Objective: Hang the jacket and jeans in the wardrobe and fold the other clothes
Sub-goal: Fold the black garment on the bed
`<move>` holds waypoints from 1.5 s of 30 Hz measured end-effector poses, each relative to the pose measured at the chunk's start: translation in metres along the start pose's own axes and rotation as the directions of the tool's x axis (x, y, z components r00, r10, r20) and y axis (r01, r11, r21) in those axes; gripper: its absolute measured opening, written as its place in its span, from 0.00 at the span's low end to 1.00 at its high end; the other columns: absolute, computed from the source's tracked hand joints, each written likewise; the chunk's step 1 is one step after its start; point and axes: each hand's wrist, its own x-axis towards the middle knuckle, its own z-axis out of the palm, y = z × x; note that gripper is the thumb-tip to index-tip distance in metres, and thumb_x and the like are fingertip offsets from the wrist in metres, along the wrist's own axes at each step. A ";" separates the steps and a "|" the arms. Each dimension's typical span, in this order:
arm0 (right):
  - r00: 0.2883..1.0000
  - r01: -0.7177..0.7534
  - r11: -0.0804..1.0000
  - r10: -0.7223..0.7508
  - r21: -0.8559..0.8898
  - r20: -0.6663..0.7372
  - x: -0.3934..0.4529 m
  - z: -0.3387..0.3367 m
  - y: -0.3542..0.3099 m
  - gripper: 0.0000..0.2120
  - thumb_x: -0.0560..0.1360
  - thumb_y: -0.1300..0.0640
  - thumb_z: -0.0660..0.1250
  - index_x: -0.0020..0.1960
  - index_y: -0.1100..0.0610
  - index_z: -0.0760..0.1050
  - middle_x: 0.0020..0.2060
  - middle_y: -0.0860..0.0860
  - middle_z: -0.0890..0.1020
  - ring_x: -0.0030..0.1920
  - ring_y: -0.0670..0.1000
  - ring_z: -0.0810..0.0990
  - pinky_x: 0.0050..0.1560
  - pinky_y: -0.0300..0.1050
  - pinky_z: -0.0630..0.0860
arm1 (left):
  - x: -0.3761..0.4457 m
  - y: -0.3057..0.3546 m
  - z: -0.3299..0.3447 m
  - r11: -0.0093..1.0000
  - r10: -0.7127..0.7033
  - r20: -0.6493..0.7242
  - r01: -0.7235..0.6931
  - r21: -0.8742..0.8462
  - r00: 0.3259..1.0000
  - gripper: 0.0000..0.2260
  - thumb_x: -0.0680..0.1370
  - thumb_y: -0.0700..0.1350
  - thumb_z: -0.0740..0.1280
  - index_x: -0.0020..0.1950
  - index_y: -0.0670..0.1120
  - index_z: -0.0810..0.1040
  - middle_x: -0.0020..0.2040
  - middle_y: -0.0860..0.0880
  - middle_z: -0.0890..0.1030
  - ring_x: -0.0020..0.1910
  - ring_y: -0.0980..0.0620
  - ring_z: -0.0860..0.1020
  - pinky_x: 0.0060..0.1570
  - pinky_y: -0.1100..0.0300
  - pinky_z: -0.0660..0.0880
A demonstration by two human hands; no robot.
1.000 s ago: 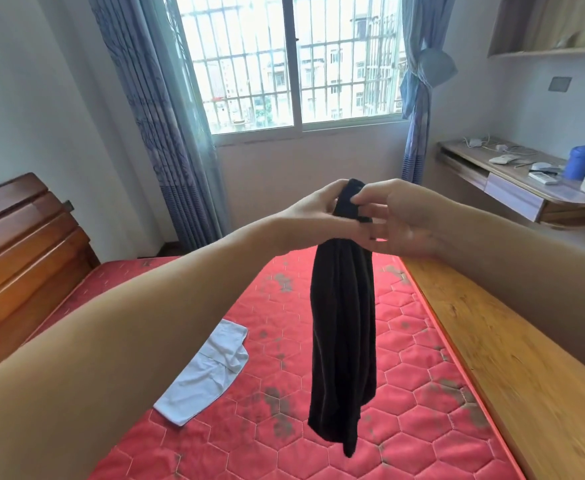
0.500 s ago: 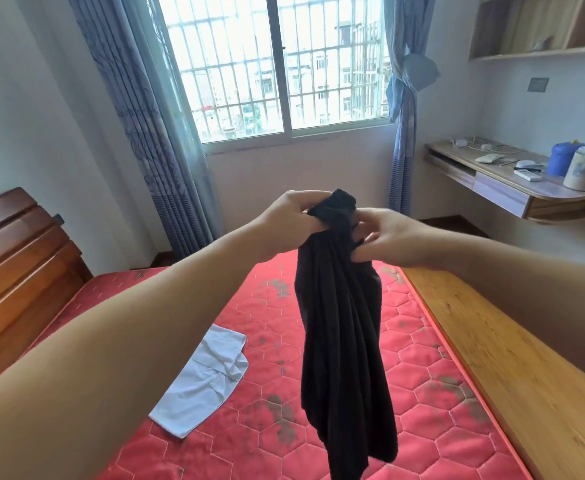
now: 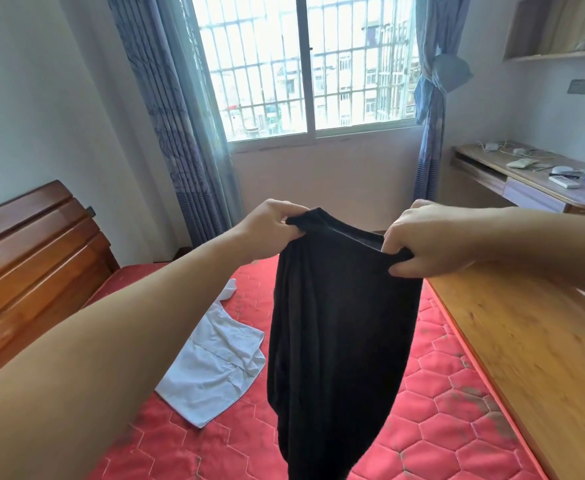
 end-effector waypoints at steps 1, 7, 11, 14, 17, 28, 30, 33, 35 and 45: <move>0.999 0.042 0.999 -0.042 0.002 0.032 0.000 0.000 -0.010 0.16 0.75 0.44 0.63 0.37 0.55 0.72 0.34 0.48 0.77 0.36 0.47 0.72 0.56 0.49 0.71 | 0.000 0.001 0.000 1.000 0.005 -0.023 -0.005 -0.002 1.000 0.13 0.79 0.33 0.65 0.51 0.49 0.84 0.45 0.53 0.83 0.49 0.50 0.82 0.51 0.59 0.81; 0.986 -0.134 0.973 0.111 0.186 0.128 0.006 0.018 -0.027 0.15 0.73 0.44 0.68 0.48 0.55 0.73 0.42 0.52 0.79 0.42 0.54 0.77 0.42 0.46 0.77 | 0.000 0.009 0.003 0.999 0.015 -0.048 -0.017 -0.039 0.999 0.11 0.79 0.35 0.66 0.53 0.46 0.85 0.44 0.52 0.85 0.48 0.51 0.82 0.49 0.59 0.81; 0.957 -0.258 0.882 0.289 0.394 -0.021 0.014 0.021 -0.023 0.31 0.73 0.41 0.67 0.71 0.49 0.61 0.54 0.53 0.79 0.51 0.57 0.78 0.51 0.50 0.77 | 0.005 0.012 0.010 0.995 0.013 -0.073 -0.020 -0.098 0.997 0.09 0.79 0.37 0.66 0.52 0.47 0.85 0.44 0.53 0.84 0.45 0.53 0.82 0.48 0.62 0.81; 0.982 -0.139 0.919 0.175 0.368 -0.067 0.012 0.022 -0.031 0.23 0.76 0.46 0.65 0.69 0.49 0.65 0.50 0.50 0.79 0.48 0.56 0.78 0.48 0.49 0.76 | 0.007 0.014 0.011 0.989 -0.005 -0.073 -0.006 -0.151 0.997 0.08 0.80 0.38 0.65 0.53 0.45 0.83 0.44 0.52 0.83 0.40 0.57 0.81 0.42 0.63 0.81; 0.997 -0.070 0.921 0.070 0.382 0.012 0.011 0.028 -0.034 0.12 0.77 0.49 0.63 0.49 0.58 0.76 0.47 0.52 0.80 0.44 0.55 0.78 0.47 0.52 0.77 | 0.009 0.012 0.011 0.982 -0.044 -0.057 0.033 -0.188 0.997 0.07 0.80 0.39 0.65 0.53 0.47 0.83 0.44 0.49 0.83 0.41 0.53 0.82 0.47 0.54 0.82; 0.978 -0.004 0.887 0.100 0.463 -0.183 0.008 0.032 -0.042 0.10 0.76 0.50 0.65 0.47 0.57 0.75 0.49 0.46 0.74 0.46 0.50 0.75 0.45 0.45 0.76 | 0.020 0.022 0.028 0.969 -0.036 -0.095 0.012 -0.248 0.995 0.14 0.81 0.36 0.61 0.59 0.48 0.82 0.51 0.48 0.84 0.47 0.51 0.82 0.45 0.55 0.83; 0.955 0.016 0.924 0.100 0.382 -0.280 0.005 0.034 -0.038 0.10 0.76 0.51 0.65 0.43 0.58 0.74 0.42 0.46 0.76 0.42 0.52 0.76 0.45 0.50 0.77 | 0.020 0.019 0.025 0.965 -0.052 -0.084 0.028 -0.262 0.995 0.12 0.81 0.38 0.63 0.59 0.48 0.82 0.52 0.47 0.84 0.48 0.50 0.82 0.46 0.53 0.83; 0.931 -0.014 0.889 0.178 0.457 -0.319 0.001 0.040 -0.027 0.09 0.73 0.51 0.65 0.40 0.56 0.78 0.37 0.46 0.79 0.38 0.51 0.78 0.43 0.53 0.78 | 0.017 0.012 0.021 0.947 -0.084 -0.076 0.056 -0.317 0.994 0.11 0.81 0.38 0.64 0.58 0.48 0.82 0.51 0.46 0.84 0.46 0.49 0.81 0.52 0.48 0.81; 0.886 0.024 0.834 0.238 0.551 -0.398 -0.002 0.041 -0.021 0.11 0.71 0.49 0.66 0.40 0.55 0.81 0.34 0.46 0.81 0.37 0.50 0.78 0.41 0.51 0.77 | 0.015 0.005 0.017 0.937 -0.111 -0.082 0.076 -0.341 0.991 0.10 0.81 0.39 0.64 0.58 0.48 0.82 0.51 0.45 0.84 0.47 0.49 0.81 0.55 0.45 0.79; 0.903 0.181 0.240 0.343 0.954 -0.258 -0.006 0.007 -0.042 0.12 0.73 0.66 0.70 0.54 0.55 0.77 0.44 0.54 0.84 0.42 0.56 0.84 0.45 0.50 0.83 | 0.016 -0.004 0.009 0.929 -0.134 -0.103 0.089 -0.360 0.986 0.09 0.81 0.40 0.64 0.57 0.47 0.81 0.47 0.47 0.83 0.46 0.49 0.80 0.52 0.48 0.80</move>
